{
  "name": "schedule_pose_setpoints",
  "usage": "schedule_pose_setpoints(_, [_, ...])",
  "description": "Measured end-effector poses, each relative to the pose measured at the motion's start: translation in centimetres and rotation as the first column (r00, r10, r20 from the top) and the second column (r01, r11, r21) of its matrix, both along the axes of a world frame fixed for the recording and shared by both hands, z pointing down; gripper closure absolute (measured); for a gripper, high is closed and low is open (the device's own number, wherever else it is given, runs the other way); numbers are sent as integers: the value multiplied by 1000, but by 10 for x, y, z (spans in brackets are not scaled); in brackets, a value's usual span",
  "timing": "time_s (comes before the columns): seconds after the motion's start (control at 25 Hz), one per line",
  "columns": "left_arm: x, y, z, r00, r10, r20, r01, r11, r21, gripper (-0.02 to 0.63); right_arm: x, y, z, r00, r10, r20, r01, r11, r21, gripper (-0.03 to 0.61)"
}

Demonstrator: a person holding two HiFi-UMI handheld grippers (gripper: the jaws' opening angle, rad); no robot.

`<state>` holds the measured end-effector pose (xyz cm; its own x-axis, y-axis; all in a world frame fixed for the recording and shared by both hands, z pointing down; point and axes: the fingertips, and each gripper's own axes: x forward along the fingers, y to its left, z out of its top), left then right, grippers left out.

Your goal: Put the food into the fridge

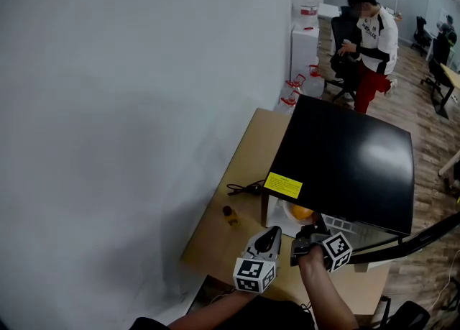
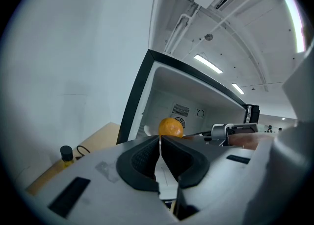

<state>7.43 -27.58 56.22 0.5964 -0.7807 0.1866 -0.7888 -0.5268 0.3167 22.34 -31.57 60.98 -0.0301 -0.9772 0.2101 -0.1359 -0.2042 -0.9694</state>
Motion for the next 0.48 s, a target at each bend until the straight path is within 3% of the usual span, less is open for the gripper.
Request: schedule_pose_setpoints(0.48, [-5, 1, 1, 1000, -10, -17, 9, 1000, -9, 592, 5, -17, -2, 998, 15, -56, -17, 999, -45, 492])
